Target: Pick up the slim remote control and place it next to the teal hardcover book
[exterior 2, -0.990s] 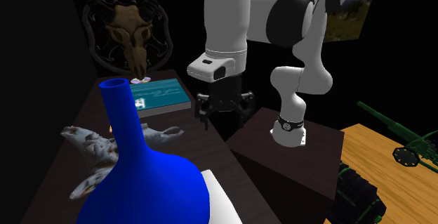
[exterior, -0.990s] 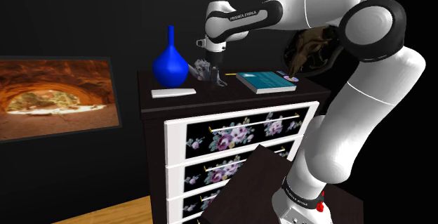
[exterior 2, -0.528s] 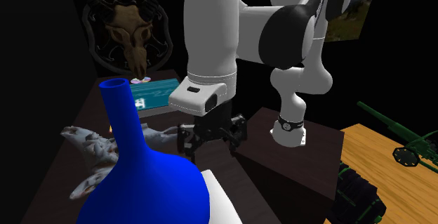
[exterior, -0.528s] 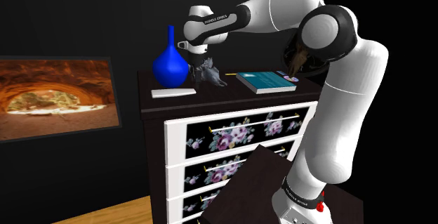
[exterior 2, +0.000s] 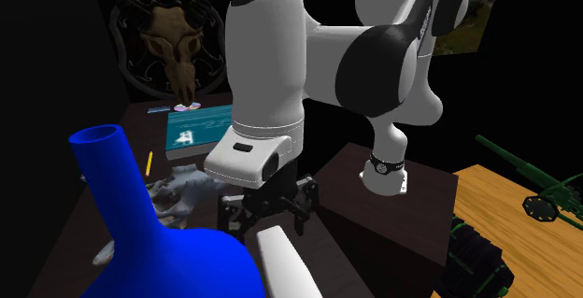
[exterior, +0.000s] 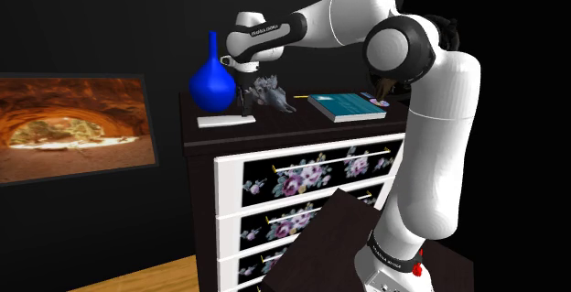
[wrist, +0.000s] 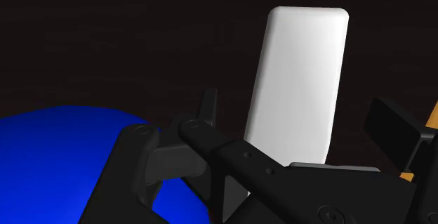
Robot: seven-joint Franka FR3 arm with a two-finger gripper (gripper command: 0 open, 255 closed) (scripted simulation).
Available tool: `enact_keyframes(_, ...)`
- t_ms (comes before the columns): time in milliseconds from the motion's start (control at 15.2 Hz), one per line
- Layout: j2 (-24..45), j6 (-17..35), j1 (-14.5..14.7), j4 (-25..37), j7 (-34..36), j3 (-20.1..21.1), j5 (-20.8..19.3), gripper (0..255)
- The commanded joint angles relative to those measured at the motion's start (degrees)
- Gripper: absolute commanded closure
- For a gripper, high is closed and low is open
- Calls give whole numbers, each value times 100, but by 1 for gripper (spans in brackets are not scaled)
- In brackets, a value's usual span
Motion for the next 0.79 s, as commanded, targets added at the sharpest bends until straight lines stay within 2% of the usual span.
enact_keyframes(0, 89, 181, 31, -242, -4, 33, 9, 0)
enact_keyframes(594, 129, 288, 30, -310, -14, 38, 25, 0)
enact_keyframes(660, 129, 288, 30, -310, -14, 38, 25, 255)
enact_keyframes(726, 129, 288, 30, -310, -14, 38, 25, 255)
